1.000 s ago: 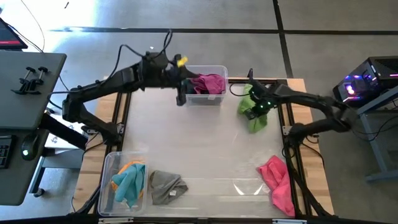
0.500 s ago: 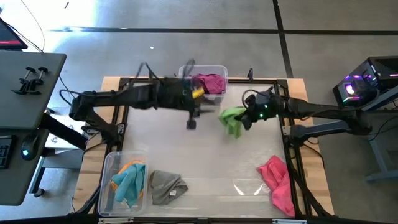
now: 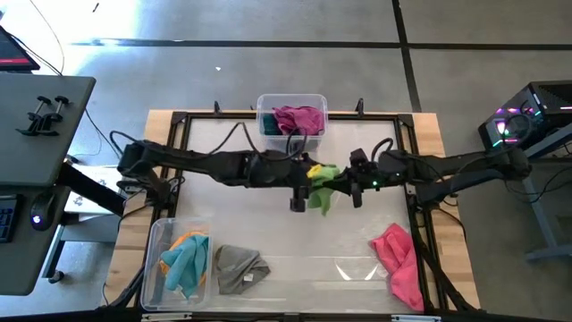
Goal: Sort towels by color in basket
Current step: Put the green microfiber towel into the bottom transparent bin
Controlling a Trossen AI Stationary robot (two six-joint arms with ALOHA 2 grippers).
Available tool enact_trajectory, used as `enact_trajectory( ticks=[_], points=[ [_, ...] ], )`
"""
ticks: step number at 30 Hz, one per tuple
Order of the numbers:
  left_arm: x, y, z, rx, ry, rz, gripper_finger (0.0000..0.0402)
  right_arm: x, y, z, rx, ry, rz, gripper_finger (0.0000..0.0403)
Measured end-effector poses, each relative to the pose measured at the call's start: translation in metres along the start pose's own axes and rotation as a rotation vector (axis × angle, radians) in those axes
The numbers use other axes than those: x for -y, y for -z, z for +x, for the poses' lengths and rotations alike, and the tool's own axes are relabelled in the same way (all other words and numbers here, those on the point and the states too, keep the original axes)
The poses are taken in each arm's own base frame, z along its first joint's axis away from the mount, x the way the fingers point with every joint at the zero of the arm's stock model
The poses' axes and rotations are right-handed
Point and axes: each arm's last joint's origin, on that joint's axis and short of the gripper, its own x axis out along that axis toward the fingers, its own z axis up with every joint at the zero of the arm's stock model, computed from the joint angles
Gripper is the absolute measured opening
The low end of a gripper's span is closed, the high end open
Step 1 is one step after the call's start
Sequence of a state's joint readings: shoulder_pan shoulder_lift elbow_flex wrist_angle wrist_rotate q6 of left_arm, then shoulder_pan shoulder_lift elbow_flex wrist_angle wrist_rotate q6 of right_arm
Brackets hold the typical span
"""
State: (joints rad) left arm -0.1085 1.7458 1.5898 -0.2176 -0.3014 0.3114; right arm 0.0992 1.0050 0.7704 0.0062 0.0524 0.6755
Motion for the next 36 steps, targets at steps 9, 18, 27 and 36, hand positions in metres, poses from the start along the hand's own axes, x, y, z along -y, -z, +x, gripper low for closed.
enact_trajectory(
  ticks=[9,18,27,36],
  points=[
    [0.008,0.007,0.014,-0.005,0.083,-0.120,0.0241,-0.010,0.005,0.000,-0.003,-0.056,-0.006,0.0007],
    [0.011,0.009,0.015,-0.007,0.154,-0.166,0.0241,-0.019,-0.002,-0.002,0.063,-0.139,-0.044,0.0007],
    [0.014,0.007,0.014,0.004,0.177,-0.205,0.0162,-0.020,-0.002,-0.002,0.061,-0.159,-0.051,0.0026],
    [0.014,-0.016,-0.038,0.018,0.222,-0.290,0.0013,-0.036,-0.021,-0.017,0.226,-0.353,-0.047,0.0125]
  ],
)
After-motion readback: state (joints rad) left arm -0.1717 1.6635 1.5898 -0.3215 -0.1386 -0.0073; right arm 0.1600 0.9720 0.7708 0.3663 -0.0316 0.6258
